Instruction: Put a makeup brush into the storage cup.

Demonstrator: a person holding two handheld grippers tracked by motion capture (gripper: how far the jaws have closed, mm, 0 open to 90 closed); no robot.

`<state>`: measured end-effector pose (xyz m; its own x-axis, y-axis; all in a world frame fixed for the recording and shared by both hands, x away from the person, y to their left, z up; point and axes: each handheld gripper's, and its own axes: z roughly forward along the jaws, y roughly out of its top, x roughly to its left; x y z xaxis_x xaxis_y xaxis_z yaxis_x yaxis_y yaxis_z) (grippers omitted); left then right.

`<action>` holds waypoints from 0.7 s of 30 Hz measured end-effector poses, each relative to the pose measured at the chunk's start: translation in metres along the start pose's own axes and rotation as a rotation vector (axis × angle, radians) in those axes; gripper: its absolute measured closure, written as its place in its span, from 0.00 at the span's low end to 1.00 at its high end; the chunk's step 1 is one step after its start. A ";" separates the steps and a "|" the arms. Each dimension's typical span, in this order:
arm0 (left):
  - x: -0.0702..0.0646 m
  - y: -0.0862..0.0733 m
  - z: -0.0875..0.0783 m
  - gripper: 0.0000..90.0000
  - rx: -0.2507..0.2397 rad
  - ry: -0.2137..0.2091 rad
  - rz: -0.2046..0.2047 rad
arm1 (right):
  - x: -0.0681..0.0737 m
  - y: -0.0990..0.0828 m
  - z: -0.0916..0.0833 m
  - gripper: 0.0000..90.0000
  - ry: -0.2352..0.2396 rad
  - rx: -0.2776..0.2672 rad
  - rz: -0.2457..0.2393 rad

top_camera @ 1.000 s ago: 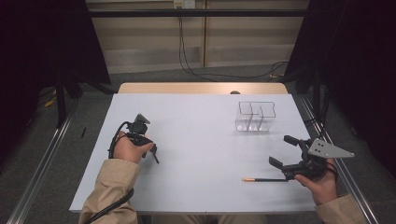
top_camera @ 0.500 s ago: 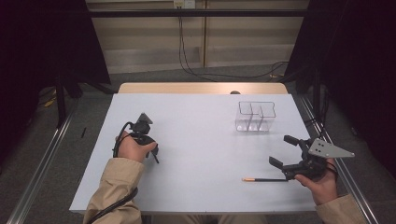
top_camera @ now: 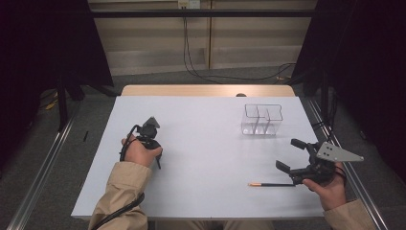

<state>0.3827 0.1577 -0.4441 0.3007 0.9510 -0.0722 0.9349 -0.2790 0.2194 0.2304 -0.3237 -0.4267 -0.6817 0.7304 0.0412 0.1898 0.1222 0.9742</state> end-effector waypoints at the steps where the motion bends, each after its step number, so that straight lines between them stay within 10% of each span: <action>1: -0.001 0.000 0.000 0.79 0.001 0.010 -0.001 | 0.000 0.000 0.000 0.01 0.000 0.000 -0.001; 21: -0.001 0.004 0.002 0.94 0.028 0.051 0.015 | -0.001 0.000 -0.001 0.01 -0.004 0.000 -0.003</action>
<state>0.3868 0.1549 -0.4450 0.3052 0.9521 -0.0195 0.9355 -0.2959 0.1929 0.2305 -0.3247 -0.4262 -0.6794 0.7328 0.0370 0.1874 0.1246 0.9743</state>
